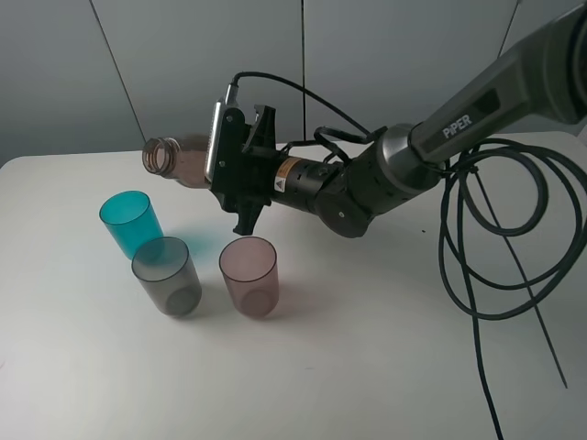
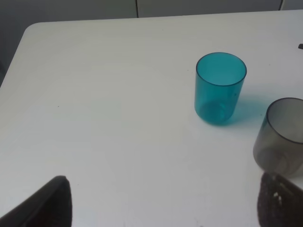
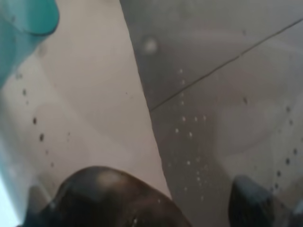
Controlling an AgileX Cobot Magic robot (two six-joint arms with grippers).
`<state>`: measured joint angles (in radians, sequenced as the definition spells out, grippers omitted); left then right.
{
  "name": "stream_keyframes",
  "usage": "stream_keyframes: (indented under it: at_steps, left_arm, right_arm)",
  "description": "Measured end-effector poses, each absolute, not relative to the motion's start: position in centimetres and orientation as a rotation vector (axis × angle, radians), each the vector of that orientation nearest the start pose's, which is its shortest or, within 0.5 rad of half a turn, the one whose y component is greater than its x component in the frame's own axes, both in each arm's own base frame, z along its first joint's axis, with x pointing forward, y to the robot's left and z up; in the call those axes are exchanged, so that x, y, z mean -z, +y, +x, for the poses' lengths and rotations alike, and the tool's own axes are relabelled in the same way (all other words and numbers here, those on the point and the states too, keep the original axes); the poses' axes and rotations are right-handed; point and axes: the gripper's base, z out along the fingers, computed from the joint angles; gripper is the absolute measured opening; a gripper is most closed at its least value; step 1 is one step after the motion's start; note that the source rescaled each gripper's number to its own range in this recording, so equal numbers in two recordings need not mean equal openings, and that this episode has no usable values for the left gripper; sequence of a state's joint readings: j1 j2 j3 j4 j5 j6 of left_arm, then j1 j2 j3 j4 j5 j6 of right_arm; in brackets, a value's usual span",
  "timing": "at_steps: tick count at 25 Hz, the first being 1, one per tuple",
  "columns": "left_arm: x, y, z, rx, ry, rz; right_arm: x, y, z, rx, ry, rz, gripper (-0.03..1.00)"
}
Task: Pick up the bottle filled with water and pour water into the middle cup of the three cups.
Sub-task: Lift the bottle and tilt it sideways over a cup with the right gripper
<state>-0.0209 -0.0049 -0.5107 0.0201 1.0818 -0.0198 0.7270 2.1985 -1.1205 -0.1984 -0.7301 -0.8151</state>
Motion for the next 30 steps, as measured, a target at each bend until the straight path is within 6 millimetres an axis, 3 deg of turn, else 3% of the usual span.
stream_keyframes:
  at_steps: [30]
  left_arm:
    - [-27.85, 0.18, -0.78, 0.001, 2.05, 0.0]
  right_arm:
    - [-10.7, 30.12, 32.07, 0.178, 1.01, -1.541, 0.01]
